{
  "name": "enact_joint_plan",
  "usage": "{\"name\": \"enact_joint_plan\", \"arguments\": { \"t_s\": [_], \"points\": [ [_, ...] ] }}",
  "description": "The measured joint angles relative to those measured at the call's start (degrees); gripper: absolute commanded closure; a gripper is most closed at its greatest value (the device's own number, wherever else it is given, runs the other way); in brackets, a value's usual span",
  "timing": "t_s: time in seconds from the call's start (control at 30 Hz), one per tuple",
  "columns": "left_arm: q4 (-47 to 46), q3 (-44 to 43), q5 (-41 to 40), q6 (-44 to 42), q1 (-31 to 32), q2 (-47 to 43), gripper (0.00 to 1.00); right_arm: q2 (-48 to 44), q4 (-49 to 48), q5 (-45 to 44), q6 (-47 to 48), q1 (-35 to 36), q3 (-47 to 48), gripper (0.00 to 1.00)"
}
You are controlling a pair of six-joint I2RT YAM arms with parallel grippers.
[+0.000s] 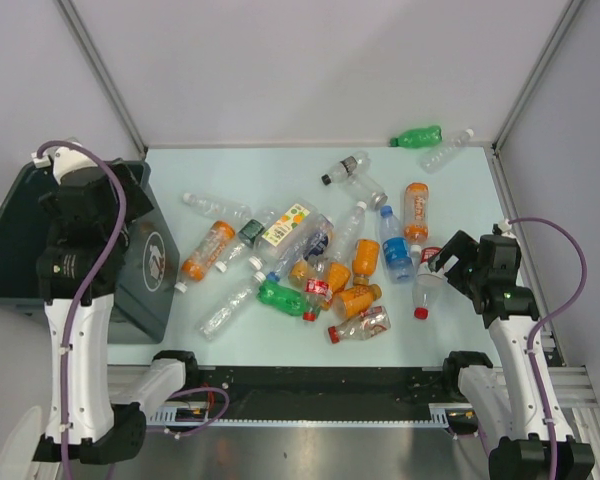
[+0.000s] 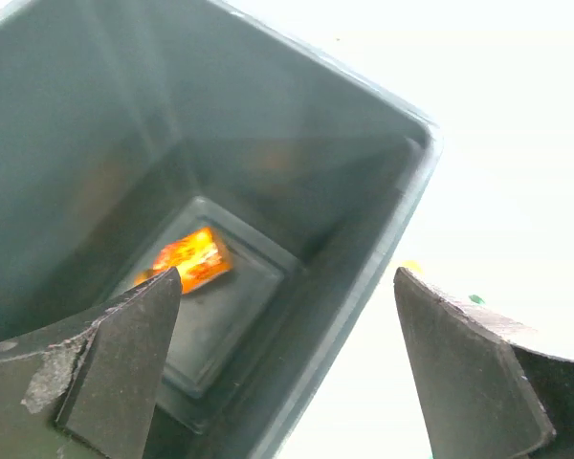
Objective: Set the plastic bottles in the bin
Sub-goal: Place the plastic bottle in the trash bin, then pick up the plastic bottle at the center of the board.
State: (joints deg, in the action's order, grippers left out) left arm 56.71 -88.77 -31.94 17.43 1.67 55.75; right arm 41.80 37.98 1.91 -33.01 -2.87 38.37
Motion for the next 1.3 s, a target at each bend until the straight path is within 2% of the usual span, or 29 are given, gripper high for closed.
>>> {"name": "enact_joint_plan", "arguments": {
  "t_s": [0.43, 0.63, 0.8, 0.93, 1.07, 1.13, 1.3],
  "points": [
    [2.2, -2.5, 23.4, -1.6, 0.0, -2.6, 0.0, -2.9, 1.2, 4.8, -1.5, 0.0, 0.0, 0.0],
    [0.1, 5.8, 36.7, -1.9, 1.8, -8.7, 0.0, -5.0, 2.3, 6.6, -4.4, 0.5, 0.0, 0.0],
    [-1.8, 14.3, 42.7, -0.9, 6.3, -14.7, 0.0, -5.7, 3.7, 5.4, -8.8, 5.1, 0.0, 0.0],
    [-3.5, 19.0, 44.7, 0.6, 10.1, -17.1, 0.0, -4.9, 4.8, 2.8, -11.2, 10.6, 0.0, 0.0],
    [-6.5, 22.8, 44.6, 3.0, 15.2, -17.2, 0.0, -3.8, 5.1, 1.0, -12.3, 12.4, 0.0, 0.0],
    [-7.6, 24.0, 44.0, 4.1, 19.9, -16.4, 0.0, -3.3, 5.3, 0.4, -12.5, 12.7, 0.0, 0.0],
    [-11.3, 25.7, 33.9, 7.7, 36.7, -9.8, 0.0, -4.1, 6.4, -2.3, -12.4, 13.2, 0.0, 0.0]
  ]
}}
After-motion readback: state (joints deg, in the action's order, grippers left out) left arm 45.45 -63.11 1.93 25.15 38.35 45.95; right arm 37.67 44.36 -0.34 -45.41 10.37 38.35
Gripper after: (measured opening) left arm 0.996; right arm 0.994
